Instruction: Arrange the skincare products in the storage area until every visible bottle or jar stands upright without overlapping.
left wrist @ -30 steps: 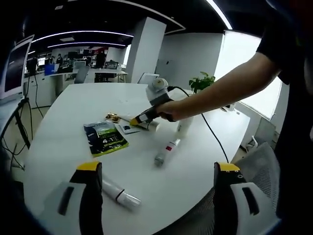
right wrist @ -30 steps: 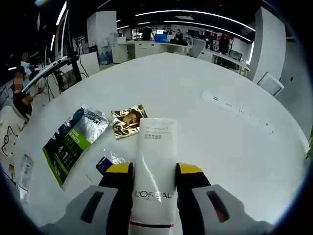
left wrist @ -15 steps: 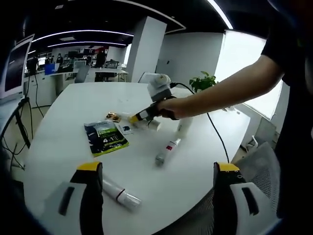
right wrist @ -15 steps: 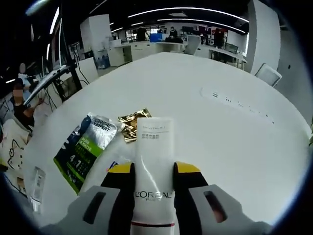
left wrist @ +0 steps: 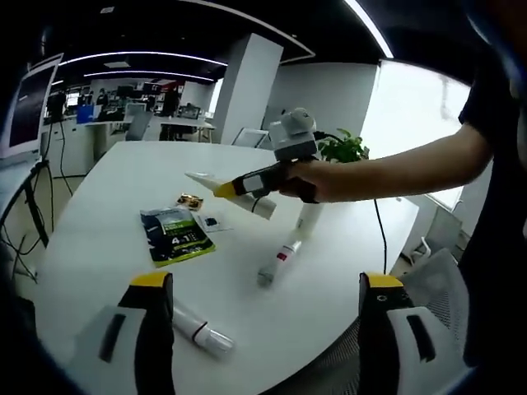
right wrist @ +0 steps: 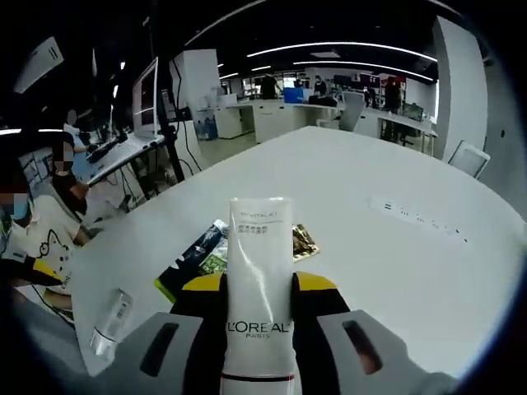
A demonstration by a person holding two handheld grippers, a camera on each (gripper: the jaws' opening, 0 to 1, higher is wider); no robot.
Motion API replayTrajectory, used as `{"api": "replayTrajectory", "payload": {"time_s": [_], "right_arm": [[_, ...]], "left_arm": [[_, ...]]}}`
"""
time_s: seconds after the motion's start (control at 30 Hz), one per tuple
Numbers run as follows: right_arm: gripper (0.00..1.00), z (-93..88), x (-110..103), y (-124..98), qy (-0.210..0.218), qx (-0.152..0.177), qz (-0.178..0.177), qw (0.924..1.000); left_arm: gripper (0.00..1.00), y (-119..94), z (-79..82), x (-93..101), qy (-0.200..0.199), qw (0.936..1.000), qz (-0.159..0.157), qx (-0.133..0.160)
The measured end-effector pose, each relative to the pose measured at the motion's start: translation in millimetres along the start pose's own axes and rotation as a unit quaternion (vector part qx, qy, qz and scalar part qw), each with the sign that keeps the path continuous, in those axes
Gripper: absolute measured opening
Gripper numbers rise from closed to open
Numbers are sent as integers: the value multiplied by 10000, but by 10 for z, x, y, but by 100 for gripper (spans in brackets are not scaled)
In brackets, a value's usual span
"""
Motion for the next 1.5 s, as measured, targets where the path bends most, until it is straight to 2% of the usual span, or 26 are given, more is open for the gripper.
{"api": "replayTrajectory", "payload": {"time_s": [0.13,0.23,0.3,0.5,0.63,0.8,1.0,1.17,1.23,1.3,1.5], "right_arm": [[29,30,-95,-159,100,217,76,9997],[30,102,-264,-291,431,578,382,9967],[30,107,-296,-399,614,748,516,9940],[30,77,-419,-679,505,890,447,9937],[30,117,-493,-901,796,1293,492,9872],[30,48,-635,-1150,657,1460,425,9862],[30,-99,-889,-1415,607,1574,349,9851],[30,-175,-1135,-1648,335,1625,257,9858],[30,-173,-1217,-1726,205,1630,211,9862],[30,-160,-1285,-1785,112,1634,189,9863],[30,-99,-1491,-1943,-137,1738,108,9846]], "left_arm": [[86,-3,34,85,64,9999,-93,6],[84,-9,51,142,200,9997,-162,-23],[84,-16,76,173,255,9995,-194,-10],[84,-25,236,236,235,9991,-348,99],[83,-24,398,291,149,9985,-459,263],[80,-15,567,387,-60,9966,-687,449],[77,0,665,436,-274,9950,-778,565],[73,40,761,477,-700,9902,-1043,603],[74,56,811,545,-1035,9843,-1280,634],[73,73,857,554,-1177,9816,-1322,720],[62,85,870,636,-1243,9798,-1406,685]]}}
Point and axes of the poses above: the point that each gripper's makers call its tool centre point, and the gripper's own axes: y roughly forward along the fingers, x roughly to its right, z roughly out of its top, the point moved 1 cm from there along -y, roughly backward along the fingers, and after that the axes turned 5 degrees about z, right-handed, at the moved point
